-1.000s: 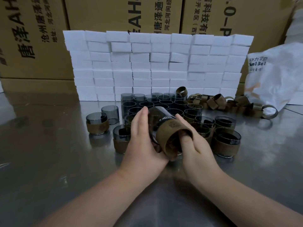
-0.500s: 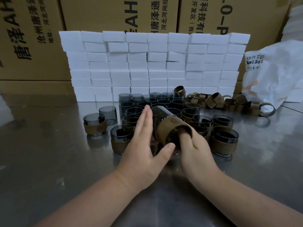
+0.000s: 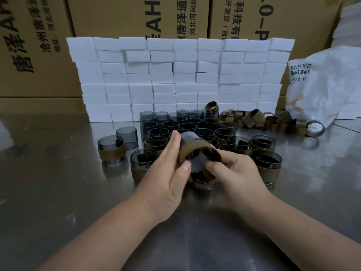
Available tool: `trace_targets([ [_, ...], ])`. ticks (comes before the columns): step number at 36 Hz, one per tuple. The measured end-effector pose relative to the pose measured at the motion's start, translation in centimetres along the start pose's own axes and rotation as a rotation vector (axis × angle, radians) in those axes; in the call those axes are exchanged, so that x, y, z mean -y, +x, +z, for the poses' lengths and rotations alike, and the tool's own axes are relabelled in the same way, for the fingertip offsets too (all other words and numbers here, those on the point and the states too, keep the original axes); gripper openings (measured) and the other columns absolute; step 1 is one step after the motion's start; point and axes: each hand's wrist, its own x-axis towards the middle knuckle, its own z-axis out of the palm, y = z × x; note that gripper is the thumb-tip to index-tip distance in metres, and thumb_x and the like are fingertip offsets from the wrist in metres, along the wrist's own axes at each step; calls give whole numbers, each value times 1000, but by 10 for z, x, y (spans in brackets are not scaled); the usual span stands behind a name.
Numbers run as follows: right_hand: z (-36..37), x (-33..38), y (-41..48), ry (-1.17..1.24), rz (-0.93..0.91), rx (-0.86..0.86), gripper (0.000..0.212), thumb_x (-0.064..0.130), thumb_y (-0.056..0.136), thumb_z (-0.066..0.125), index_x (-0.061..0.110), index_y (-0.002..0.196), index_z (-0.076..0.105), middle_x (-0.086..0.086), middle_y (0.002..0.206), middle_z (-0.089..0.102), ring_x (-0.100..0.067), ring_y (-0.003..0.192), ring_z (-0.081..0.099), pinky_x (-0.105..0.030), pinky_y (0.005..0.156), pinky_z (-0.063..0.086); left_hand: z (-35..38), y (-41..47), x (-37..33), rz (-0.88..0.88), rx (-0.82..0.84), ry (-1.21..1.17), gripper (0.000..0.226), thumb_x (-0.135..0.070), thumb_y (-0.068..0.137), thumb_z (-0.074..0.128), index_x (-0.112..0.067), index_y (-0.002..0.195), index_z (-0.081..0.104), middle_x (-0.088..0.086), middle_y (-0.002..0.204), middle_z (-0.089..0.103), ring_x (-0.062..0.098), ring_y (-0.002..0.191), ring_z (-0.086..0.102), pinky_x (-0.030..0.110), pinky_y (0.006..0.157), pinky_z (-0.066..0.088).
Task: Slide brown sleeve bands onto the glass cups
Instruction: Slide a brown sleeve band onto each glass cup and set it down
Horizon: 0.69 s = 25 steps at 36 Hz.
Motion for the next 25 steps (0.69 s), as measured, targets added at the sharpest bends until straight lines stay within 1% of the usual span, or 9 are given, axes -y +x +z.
trace_targets([
  [3,-4,1,1,10,10,23,34,11,87,60,0,119,61,-21,85,68,-20,65,59,-29,59,51,-2,0,-2,-2,12,3,74,-60,75,25,-33,142,8,-8,154,18,-3,139,15,26,114,19],
  [7,-6,4,0,21,-18,65,24,26,74,59,10,83,74,-24,78,65,-20,56,58,-30,57,50,-6,2,-4,36,10,36,64,-59,76,26,-37,135,9,-7,153,20,-8,136,15,19,112,17],
  [11,-7,5,1,67,-34,90,18,25,73,59,22,78,76,-20,72,66,-19,57,59,-25,55,49,-8,2,-5,49,19,52,64,-59,77,26,-38,134,9,-7,154,19,-6,137,16,25,112,21],
  [15,-8,7,1,125,-45,96,17,21,71,60,22,74,77,-13,65,64,-19,55,56,-21,52,47,-7,2,-5,53,36,69,66,-59,78,24,-35,136,4,-10,154,13,-12,135,9,12,111,12],
  [17,-9,8,2,131,-50,98,16,20,69,60,20,72,76,-12,63,61,-19,54,55,-21,52,47,-7,2,-4,53,40,71,67,-59,79,23,-33,137,3,-10,154,12,-11,136,8,11,111,11],
  [19,-10,9,2,134,-49,97,16,19,68,61,19,75,76,-14,63,61,-21,56,54,-22,52,47,-7,1,-4,61,34,45,64,-56,82,28,-34,137,5,-8,155,14,-7,138,12,10,109,19],
  [21,-11,10,2,135,-52,102,18,19,69,61,20,78,76,-17,69,65,-23,58,55,-23,52,47,-6,1,-6,58,21,-40,53,-48,87,36,-41,134,11,-2,154,22,5,138,25,6,93,36],
  [23,-12,10,2,130,-55,110,18,18,70,62,22,78,77,-13,72,69,-24,59,56,-24,52,47,-5,1,-7,58,17,-92,46,-42,86,35,-48,129,17,-1,151,28,13,135,34,4,81,42],
  [25,-13,10,2,129,-54,106,17,18,69,62,22,77,77,-9,71,69,-24,59,56,-23,52,47,-5,1,-7,66,14,-99,44,-42,86,34,-50,127,20,-3,151,29,14,134,35,9,82,46],
])
